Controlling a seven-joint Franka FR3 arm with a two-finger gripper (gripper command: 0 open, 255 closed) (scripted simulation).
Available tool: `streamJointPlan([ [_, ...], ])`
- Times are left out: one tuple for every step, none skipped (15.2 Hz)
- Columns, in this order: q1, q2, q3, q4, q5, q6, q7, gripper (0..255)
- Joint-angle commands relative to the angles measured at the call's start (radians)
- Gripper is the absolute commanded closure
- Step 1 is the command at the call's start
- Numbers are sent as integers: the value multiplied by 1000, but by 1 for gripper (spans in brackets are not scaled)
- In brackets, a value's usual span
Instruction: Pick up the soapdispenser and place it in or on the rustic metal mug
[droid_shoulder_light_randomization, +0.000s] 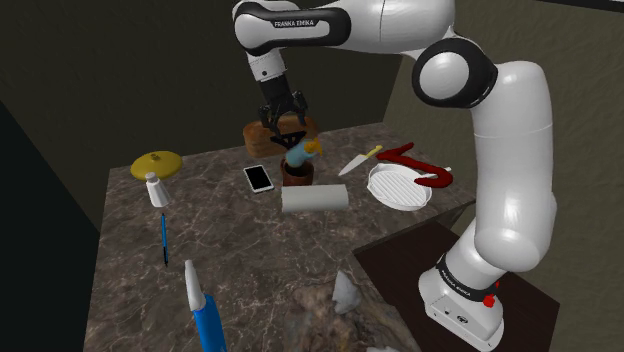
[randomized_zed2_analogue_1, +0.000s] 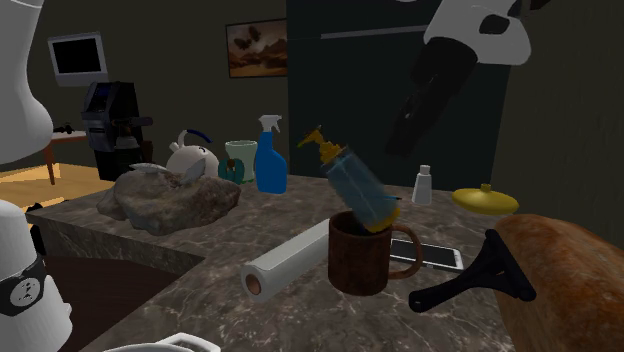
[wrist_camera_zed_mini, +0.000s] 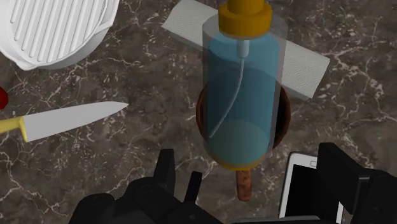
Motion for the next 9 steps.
streamJointPlan([
  [14,44,-2,117,-7,-74,-3,0],
  [27,85,-4,216,-14,-130,-5,0],
  [40,126,-7,309,-21,-182,-8,0],
  [40,127,-7,309,-21,-182,-8,0],
  [41,127,-8,309,-21,-182,-8,0],
  [40,126,-8,308,-21,-182,-8,0],
  [41,126,-8,309,-21,-182,-8,0],
  [41,127,-8,309,-21,-182,-8,0],
  [41,127,-8,309,-21,-182,-8,0],
])
